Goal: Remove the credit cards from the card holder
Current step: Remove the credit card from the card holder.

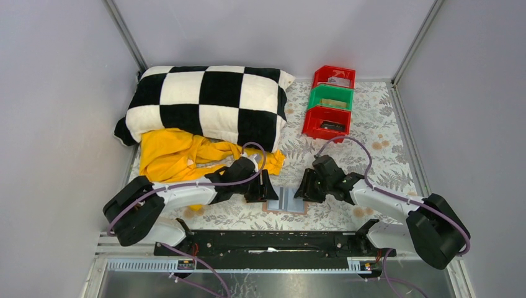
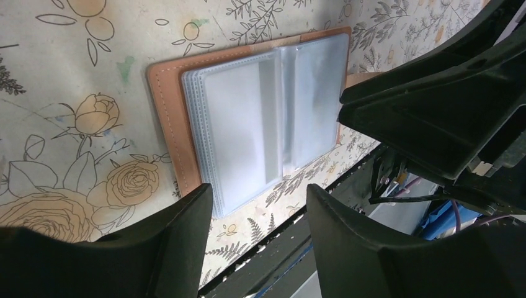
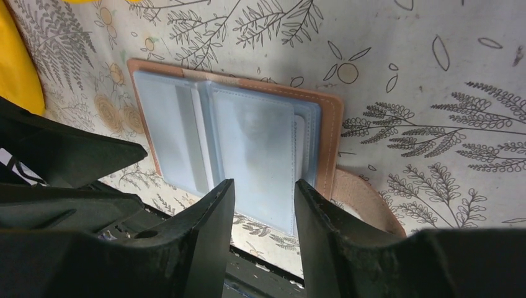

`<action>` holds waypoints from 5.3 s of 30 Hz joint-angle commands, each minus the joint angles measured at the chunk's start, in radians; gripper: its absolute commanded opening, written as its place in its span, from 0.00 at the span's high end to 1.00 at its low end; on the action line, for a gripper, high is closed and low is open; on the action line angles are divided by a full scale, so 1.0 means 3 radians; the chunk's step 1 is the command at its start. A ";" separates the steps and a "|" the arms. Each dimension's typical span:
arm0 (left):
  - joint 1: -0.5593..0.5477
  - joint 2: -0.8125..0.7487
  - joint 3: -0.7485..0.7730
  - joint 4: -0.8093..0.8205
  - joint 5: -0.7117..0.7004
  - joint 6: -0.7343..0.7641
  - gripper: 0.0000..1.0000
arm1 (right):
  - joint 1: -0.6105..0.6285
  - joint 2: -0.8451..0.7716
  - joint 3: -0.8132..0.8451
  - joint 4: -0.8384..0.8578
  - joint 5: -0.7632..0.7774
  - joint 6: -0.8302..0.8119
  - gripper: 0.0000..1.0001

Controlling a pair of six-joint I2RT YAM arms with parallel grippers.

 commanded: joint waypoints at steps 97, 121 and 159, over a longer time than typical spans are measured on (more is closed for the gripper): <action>0.0417 -0.0312 0.0443 -0.0495 0.0104 0.0367 0.45 | 0.0428 0.0015 -0.0210 0.0624 0.0106 0.0387 0.35; 0.0452 -0.0644 0.0643 -0.0903 -0.0322 0.0470 0.44 | 0.0512 0.0402 -0.0055 0.1974 -0.0605 0.0379 0.37; 0.0337 -0.0004 0.0277 -0.0287 -0.0004 0.0314 0.45 | 0.0453 -0.0272 -0.0125 0.0213 0.0461 0.0206 0.32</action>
